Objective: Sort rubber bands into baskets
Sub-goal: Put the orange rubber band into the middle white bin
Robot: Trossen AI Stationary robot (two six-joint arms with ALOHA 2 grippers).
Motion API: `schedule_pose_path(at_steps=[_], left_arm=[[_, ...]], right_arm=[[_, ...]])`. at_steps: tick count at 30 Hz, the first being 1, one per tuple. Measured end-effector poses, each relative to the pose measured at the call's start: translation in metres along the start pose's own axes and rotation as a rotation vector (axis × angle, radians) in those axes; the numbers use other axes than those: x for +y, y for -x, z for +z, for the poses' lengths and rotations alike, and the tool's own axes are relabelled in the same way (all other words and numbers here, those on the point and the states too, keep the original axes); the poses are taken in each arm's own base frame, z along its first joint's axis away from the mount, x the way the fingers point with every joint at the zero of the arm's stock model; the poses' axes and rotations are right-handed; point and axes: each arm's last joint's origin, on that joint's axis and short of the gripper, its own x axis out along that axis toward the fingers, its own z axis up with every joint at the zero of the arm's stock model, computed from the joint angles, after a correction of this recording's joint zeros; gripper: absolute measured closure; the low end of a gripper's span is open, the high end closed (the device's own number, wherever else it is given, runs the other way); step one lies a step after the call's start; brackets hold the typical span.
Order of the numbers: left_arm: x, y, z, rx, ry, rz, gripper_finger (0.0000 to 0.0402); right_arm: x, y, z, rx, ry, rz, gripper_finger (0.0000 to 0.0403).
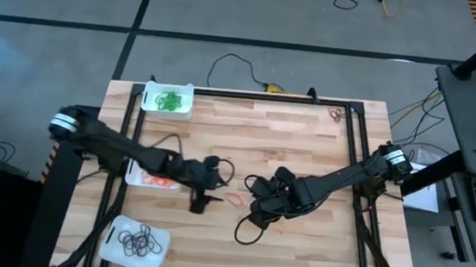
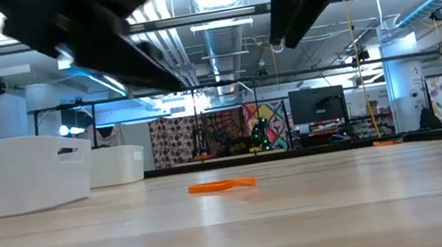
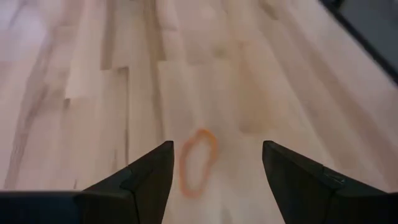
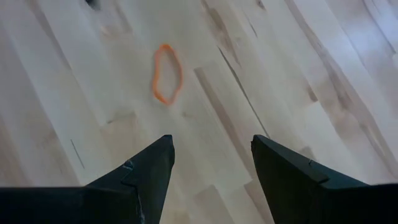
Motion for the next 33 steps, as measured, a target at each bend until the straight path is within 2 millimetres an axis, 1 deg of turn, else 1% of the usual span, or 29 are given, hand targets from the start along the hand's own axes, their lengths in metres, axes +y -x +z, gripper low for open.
schedule_pose_path(at_steps=[2,6,8,10,15,18,22,24,27,31,33], left_arm=[[0.002,-0.019,-0.003,-0.019,0.014,0.012,0.0174],[0.001,-0.050,-0.003,0.032,0.046,-0.037,0.0178],[0.000,-0.062,-0.004,0.056,0.064,-0.054,0.0189],[0.002,-0.072,-0.010,0.084,0.067,-0.045,0.0203],[0.016,-0.093,-0.028,0.153,0.094,0.032,0.0234],[0.022,-0.101,-0.039,0.194,0.108,0.045,0.0241],[0.023,-0.107,-0.044,0.203,0.118,0.040,0.0247],[0.023,-0.109,-0.046,0.211,0.146,0.062,0.0258],[0.024,-0.110,-0.048,0.220,0.195,0.111,0.0299],[0.025,-0.108,-0.049,0.229,0.229,0.147,0.0382],[0.025,-0.106,-0.047,0.229,0.233,0.148,0.0392]], right_arm=[[0.000,0.000,0.000,-0.001,0.007,0.001,0.0188],[0.001,0.002,0.002,-0.009,-0.019,0.011,0.0188],[0.001,0.003,0.002,-0.010,-0.023,0.013,0.0188],[0.001,0.003,0.003,-0.010,-0.024,0.014,0.0188],[0.001,0.003,0.003,-0.011,-0.025,0.016,0.0188],[0.002,0.003,0.003,-0.014,-0.041,0.019,0.0188],[0.002,0.003,0.003,-0.013,-0.074,0.018,0.0188],[0.002,0.003,0.003,-0.012,-0.083,0.018,0.0188],[0.002,0.003,0.003,-0.012,-0.085,0.018,0.0188],[0.002,0.003,0.003,-0.009,-0.089,0.025,0.0188],[0.002,0.003,0.003,0.001,-0.090,0.036,0.0188]])
